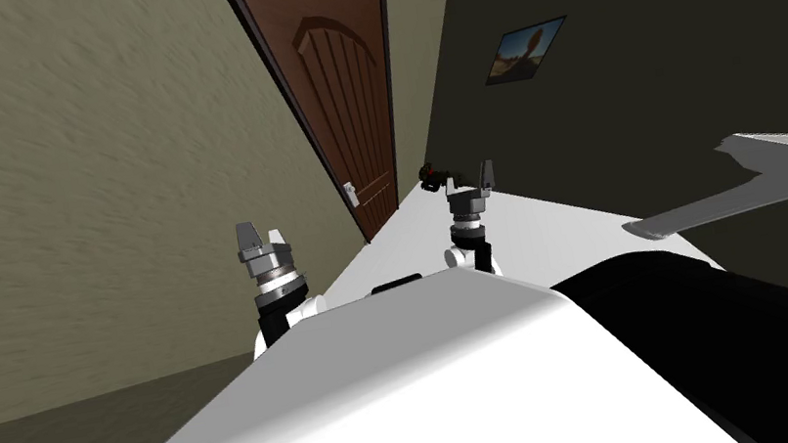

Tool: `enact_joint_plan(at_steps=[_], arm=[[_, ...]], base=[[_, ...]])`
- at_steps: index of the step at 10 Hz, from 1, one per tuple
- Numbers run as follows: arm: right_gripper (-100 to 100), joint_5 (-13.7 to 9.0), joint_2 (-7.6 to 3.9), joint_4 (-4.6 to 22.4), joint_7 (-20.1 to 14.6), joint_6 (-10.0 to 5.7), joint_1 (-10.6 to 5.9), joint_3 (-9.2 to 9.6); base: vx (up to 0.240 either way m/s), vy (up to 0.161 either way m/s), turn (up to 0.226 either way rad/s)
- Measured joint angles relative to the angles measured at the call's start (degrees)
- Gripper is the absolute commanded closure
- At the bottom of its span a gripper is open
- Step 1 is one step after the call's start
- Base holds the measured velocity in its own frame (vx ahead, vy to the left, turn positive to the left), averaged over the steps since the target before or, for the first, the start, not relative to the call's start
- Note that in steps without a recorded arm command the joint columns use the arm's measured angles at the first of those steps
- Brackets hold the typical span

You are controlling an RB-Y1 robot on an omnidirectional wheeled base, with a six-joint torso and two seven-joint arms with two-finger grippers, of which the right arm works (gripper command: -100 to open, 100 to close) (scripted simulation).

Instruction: Pull the door open

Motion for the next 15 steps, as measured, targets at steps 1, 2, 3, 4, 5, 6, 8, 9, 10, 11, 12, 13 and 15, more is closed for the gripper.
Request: enact_joint_plan(at_steps=[1, 2, 3, 4, 5, 6, 8, 9, 10, 11, 12, 13, 15], arm=[[-100, 0.5, -0.21, 1.1, 0.6, 0.13, -0.73, 0.08], [-100, 0.9, -0.54, 2.3, 1.2, 0.26, -1.61, -0.03], [-100, 1.5, -0.61, 3.3, 2.0, 0.4, -2.29, 0.25], [-100, 2.2, -0.82, 4.4, 2.8, 0.48, -2.94, 0.45], [-100, 2.8, -1.15, 6.2, 3.6, -0.08, -3.64, 0.6], [-100, 3.4, -1.61, 8.0, 4.3, -0.46, -4.47, 0.54], [-100, 5.0, -2.31, 11.9, 6.4, -0.98, -6.59, 0.85], [-100, 5.8, -2.7, 13.1, 7.5, -0.41, -7.85, 0.89], [-100, 6.1, -2.97, 14.3, 8.1, -0.35, -8.29, 0.89], [-100, 6.9, -3.08, 16.0, 9.0, -0.5, -9.31, 1.12], [-100, 7.7, -3.61, 17.7, 10.0, -0.96, -10.1, 1.24], [-100, 8.2, -3.66, 19.2, 10.8, -1.09, -10.92, 1.39], [-100, 9.9, -4.35, 23.2, 12.9, -1.17, -13.66, 1.56]], base=[[0.074, 0.012, 0.06], [0.113, 0.01, 0.033], [0.11, -0.002, 0.035], [0.09, 0.016, 0.058], [0.082, 0.038, 0.055], [0.094, 0.018, 0.038], [0.085, 0.015, 0.067], [0.058, 0.019, 0.027], [0.059, 0.023, 0.038], [0.081, 0.015, 0.072], [0.056, 0.009, 0.034], [0.051, 0.01, 0.043], [0.059, 0.023, 0.058]])
